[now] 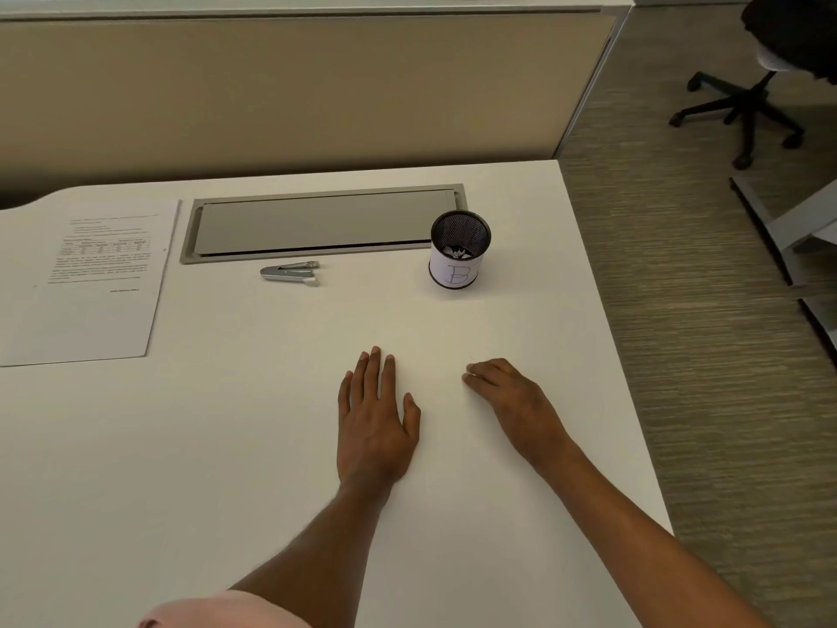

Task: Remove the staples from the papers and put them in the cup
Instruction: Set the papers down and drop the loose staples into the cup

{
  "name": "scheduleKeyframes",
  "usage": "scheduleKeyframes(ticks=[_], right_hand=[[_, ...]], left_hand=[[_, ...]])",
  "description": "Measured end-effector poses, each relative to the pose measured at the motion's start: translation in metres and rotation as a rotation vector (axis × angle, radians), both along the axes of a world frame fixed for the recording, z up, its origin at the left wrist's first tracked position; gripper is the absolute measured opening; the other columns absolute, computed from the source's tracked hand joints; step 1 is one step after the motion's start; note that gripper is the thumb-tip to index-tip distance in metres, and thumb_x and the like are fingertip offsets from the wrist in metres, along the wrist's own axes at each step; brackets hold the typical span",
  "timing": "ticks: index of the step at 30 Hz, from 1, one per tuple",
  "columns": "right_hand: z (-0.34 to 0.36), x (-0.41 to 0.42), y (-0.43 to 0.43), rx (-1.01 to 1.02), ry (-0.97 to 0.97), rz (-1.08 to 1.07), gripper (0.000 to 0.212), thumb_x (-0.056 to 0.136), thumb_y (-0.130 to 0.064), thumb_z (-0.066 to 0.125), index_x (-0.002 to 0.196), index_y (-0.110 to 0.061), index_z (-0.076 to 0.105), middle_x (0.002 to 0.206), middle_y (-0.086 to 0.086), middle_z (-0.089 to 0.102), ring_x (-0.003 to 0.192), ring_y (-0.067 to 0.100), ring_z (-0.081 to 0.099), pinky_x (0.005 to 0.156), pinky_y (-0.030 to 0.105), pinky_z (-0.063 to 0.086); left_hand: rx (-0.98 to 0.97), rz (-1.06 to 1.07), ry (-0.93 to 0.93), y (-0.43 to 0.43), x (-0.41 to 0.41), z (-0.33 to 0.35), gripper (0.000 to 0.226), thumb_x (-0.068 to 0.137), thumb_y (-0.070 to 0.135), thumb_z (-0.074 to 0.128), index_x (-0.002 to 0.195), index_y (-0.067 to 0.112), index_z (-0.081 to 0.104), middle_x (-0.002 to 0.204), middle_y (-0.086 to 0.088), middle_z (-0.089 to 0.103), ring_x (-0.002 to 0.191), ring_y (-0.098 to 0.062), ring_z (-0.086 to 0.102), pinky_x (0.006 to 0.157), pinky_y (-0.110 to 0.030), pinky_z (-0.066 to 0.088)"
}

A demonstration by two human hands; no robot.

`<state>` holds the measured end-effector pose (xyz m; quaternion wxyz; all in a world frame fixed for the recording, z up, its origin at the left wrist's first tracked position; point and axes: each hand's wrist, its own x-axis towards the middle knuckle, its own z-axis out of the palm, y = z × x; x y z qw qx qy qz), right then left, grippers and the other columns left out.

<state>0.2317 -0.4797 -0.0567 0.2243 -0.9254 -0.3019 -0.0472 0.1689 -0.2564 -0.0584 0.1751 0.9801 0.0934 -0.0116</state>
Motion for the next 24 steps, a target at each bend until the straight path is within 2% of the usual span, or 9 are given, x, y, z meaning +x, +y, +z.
scheduleKeyframes(ticks=[2, 3, 6, 9, 11, 13, 15, 18, 24], right_hand=[[0.005, 0.003, 0.002, -0.01, -0.038, -0.01, 0.045, 0.071, 0.02, 0.069, 0.111, 0.0, 0.076, 0.11, 0.011, 0.075, 0.102, 0.029, 0.071, 0.072, 0.036, 0.064], [0.008, 0.006, 0.004, 0.024, -0.031, -0.044, 0.039, 0.075, 0.017, 0.066, 0.109, -0.001, 0.076, 0.107, 0.01, 0.075, 0.1, 0.029, 0.072, 0.075, 0.036, 0.064], [0.017, 0.02, 0.014, 0.322, 0.14, -0.311, 0.025, 0.087, 0.012, 0.07, 0.103, -0.005, 0.08, 0.102, 0.008, 0.078, 0.096, 0.024, 0.075, 0.091, 0.034, 0.06], [0.042, 0.044, 0.026, 0.643, 0.385, -0.556, 0.016, 0.088, 0.003, 0.077, 0.099, -0.007, 0.083, 0.098, 0.004, 0.081, 0.091, 0.009, 0.075, 0.093, 0.036, 0.062], [0.066, 0.063, 0.034, 0.771, 0.425, -0.605, 0.015, 0.088, -0.003, 0.079, 0.101, -0.008, 0.083, 0.098, 0.003, 0.082, 0.089, 0.005, 0.075, 0.093, 0.03, 0.061], [0.091, 0.082, 0.045, 0.848, 0.378, -0.59, 0.015, 0.088, -0.007, 0.08, 0.103, -0.008, 0.083, 0.097, 0.003, 0.082, 0.089, 0.005, 0.075, 0.089, 0.023, 0.06], [0.109, 0.103, 0.055, 0.875, 0.292, -0.56, 0.016, 0.088, -0.007, 0.079, 0.104, -0.007, 0.083, 0.097, 0.003, 0.082, 0.089, 0.005, 0.076, 0.086, 0.019, 0.06], [0.119, 0.133, 0.066, 0.771, 0.15, -0.53, 0.017, 0.089, -0.008, 0.078, 0.105, -0.007, 0.083, 0.1, 0.006, 0.082, 0.093, 0.011, 0.077, 0.089, 0.025, 0.061], [0.112, 0.161, 0.074, 0.604, 0.132, -0.499, 0.02, 0.093, -0.01, 0.074, 0.111, -0.006, 0.081, 0.109, 0.011, 0.081, 0.102, 0.021, 0.076, 0.098, 0.036, 0.06]], left_hand=[[-0.002, 0.003, 0.003, 0.0, -0.001, 0.0, 0.065, 0.106, 0.04, 0.04, 0.166, 0.014, 0.032, 0.178, -0.006, 0.023, 0.166, -0.022, 0.015, 0.135, -0.044, 0.015], [-0.006, 0.006, 0.003, 0.0, -0.001, 0.001, 0.065, 0.106, 0.039, 0.042, 0.166, 0.014, 0.032, 0.178, -0.005, 0.023, 0.166, -0.022, 0.015, 0.135, -0.044, 0.014], [-0.016, 0.012, -0.002, 0.0, -0.001, 0.001, 0.065, 0.106, 0.038, 0.043, 0.166, 0.014, 0.032, 0.178, -0.005, 0.023, 0.166, -0.022, 0.015, 0.135, -0.042, 0.012], [-0.018, 0.013, -0.003, -0.001, -0.001, 0.0, 0.066, 0.106, 0.039, 0.042, 0.166, 0.014, 0.032, 0.178, -0.005, 0.022, 0.166, -0.021, 0.014, 0.135, -0.042, 0.011], [-0.016, 0.011, -0.005, 0.0, -0.001, -0.001, 0.065, 0.106, 0.039, 0.042, 0.166, 0.014, 0.032, 0.178, -0.004, 0.023, 0.166, -0.021, 0.015, 0.135, -0.042, 0.012], [-0.015, 0.009, 0.002, 0.0, -0.001, -0.001, 0.066, 0.106, 0.039, 0.042, 0.166, 0.015, 0.031, 0.178, -0.004, 0.022, 0.166, -0.021, 0.014, 0.135, -0.042, 0.011], [-0.012, 0.01, 0.004, 0.0, 0.0, 0.0, 0.066, 0.106, 0.039, 0.041, 0.167, 0.016, 0.031, 0.178, -0.003, 0.021, 0.166, -0.02, 0.014, 0.135, -0.041, 0.01], [0.004, 0.009, 0.007, 0.0, 0.0, 0.0, 0.066, 0.106, 0.04, 0.038, 0.167, 0.016, 0.03, 0.179, -0.003, 0.02, 0.166, -0.019, 0.013, 0.134, -0.037, 0.005], [0.018, 0.001, 0.011, 0.0, 0.001, 0.001, 0.066, 0.107, 0.042, 0.036, 0.167, 0.016, 0.029, 0.179, -0.003, 0.019, 0.167, -0.019, 0.011, 0.135, -0.037, 0.003]])
